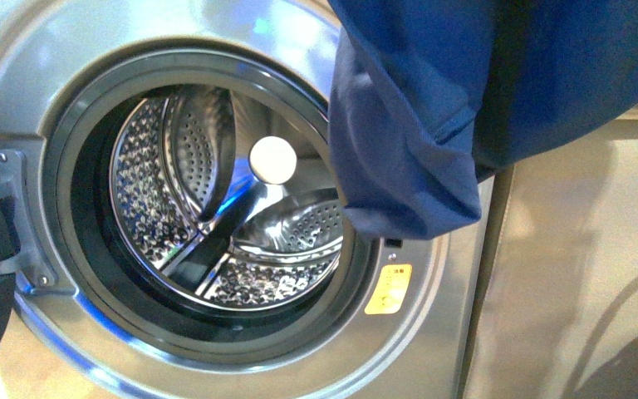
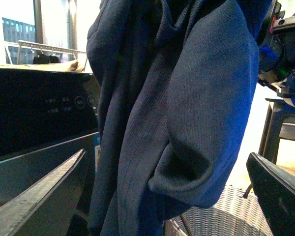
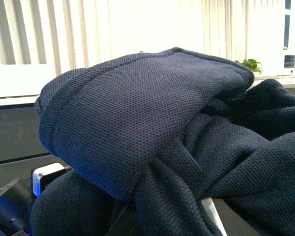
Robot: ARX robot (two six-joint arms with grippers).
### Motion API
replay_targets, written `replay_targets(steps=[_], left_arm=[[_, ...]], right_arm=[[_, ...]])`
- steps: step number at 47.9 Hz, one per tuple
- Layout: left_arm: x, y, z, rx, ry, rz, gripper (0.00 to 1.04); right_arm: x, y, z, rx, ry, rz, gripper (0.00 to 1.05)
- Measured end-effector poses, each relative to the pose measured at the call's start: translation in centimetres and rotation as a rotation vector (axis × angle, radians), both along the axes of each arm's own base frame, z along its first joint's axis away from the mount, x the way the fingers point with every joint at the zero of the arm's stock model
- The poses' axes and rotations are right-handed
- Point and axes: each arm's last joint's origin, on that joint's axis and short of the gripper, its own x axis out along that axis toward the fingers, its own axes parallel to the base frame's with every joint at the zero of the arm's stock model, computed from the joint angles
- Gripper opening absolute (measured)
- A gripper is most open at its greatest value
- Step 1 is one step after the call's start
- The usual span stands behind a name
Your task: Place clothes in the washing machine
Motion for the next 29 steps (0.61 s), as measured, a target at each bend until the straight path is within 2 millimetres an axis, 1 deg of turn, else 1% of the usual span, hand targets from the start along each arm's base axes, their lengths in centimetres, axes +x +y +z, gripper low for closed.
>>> replay_targets(steps=[5,10,16,24,29], left_arm=[[0.6,-1.2,0.3,-0.008,0.014,-0.012,0.98],[1.4,-2.5,0.1,0.004,0.028,-0.009,0.98],[3.0,-3.8,-0.1,0.02,0.038,0.047,0.98],[5.1,-4.4,-0.4,0.028,0.043,0.103,0.98],[6.3,-4.4,-0.4,0.027,0.039,0.137,0.98]], right_arm=[[0.0,0.0,0.0,0.0,0.0,0.0,0.11],[0.0,0.0,0.0,0.0,0.0,0.0,0.11],[0.0,0.0,0.0,0.0,0.0,0.0,0.11],[0.0,0.0,0.0,0.0,0.0,0.0,0.11],[0.0,0.0,0.0,0.0,0.0,-0.001,0.11]])
